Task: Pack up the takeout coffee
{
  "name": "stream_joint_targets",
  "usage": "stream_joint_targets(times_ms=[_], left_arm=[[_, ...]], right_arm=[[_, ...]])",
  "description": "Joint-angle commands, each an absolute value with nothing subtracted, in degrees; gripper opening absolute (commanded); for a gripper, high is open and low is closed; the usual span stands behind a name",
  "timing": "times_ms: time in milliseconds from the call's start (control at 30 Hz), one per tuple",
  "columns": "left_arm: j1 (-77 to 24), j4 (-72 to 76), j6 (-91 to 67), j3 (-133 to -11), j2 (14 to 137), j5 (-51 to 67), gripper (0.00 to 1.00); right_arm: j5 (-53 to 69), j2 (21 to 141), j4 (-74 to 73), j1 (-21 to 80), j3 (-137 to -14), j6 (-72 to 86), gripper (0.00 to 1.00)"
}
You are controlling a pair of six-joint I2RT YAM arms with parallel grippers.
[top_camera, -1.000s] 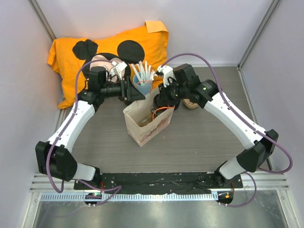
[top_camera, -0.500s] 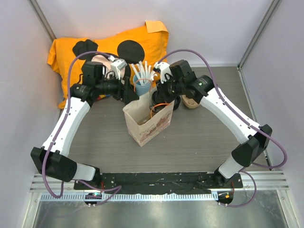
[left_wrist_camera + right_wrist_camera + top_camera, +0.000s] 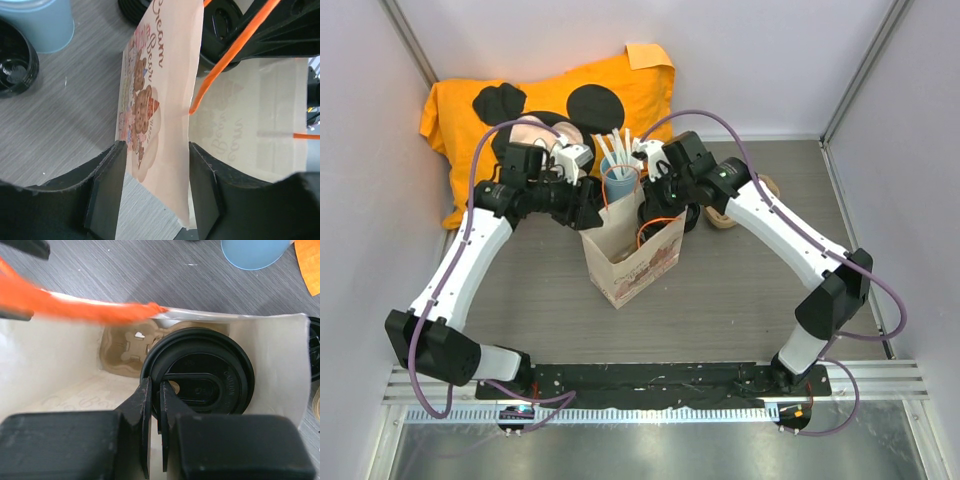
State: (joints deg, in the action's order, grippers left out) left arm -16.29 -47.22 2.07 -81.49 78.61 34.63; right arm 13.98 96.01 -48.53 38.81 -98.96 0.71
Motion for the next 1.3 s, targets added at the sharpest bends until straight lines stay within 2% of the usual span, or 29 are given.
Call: stream_joint_targets(times_ms=[0, 367, 800, 1267], left_arm=[[-16.96, -47.11, 3.60, -79.90, 76.20, 33.31, 0.53], [-17.40, -42.73, 0.45, -77.26, 75.41, 30.42, 0.46], [-17.40, -37.88, -6.77, -74.36, 74.62, 25.66, 0.54], [-17.40, -36.39, -8.70, -71.72, 74.44, 24.35, 0.54]], right_arm=[[11.69, 96.94, -48.08, 40.16, -101.87, 0.26, 0.01], [9.14, 98.52, -47.81, 42.28, -100.28, 0.35, 0.01], [8.18, 99.67, -45.71, 42.19, -98.44, 0.35, 0.01], [5.71, 98.62, -41.14, 42.19, -96.69, 0.79, 0.01]])
